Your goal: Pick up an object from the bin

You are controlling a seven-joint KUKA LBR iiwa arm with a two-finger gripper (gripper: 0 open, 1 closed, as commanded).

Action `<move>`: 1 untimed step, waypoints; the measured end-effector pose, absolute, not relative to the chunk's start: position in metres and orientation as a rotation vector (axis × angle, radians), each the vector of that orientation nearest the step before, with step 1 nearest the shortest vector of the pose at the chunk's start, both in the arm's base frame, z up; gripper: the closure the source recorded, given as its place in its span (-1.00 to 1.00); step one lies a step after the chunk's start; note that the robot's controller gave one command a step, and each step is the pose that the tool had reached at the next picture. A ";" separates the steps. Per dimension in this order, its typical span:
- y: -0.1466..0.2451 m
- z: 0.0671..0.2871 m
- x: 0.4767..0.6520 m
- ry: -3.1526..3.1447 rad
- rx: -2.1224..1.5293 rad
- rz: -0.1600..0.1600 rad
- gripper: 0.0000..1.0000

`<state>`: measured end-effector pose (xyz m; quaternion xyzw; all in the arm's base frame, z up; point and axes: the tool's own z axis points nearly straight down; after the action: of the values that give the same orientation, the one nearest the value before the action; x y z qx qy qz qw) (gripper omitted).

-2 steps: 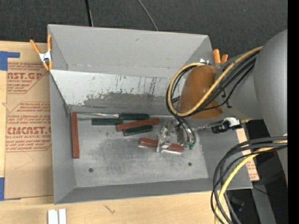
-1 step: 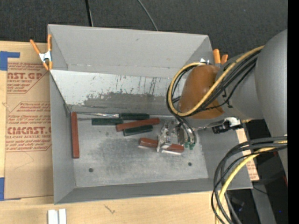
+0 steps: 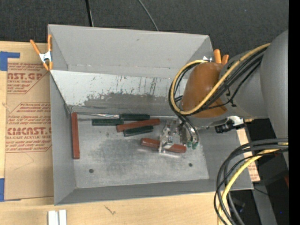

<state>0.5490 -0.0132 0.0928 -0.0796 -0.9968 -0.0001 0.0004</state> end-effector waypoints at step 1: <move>-0.013 0.106 0.550 -3.133 -0.250 -0.001 1.00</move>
Offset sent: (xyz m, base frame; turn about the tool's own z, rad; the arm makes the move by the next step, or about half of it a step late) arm -0.0001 -0.0001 0.0698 0.0000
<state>0.5499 -0.0131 0.1062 -0.0795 -0.9968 -0.0002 -0.0004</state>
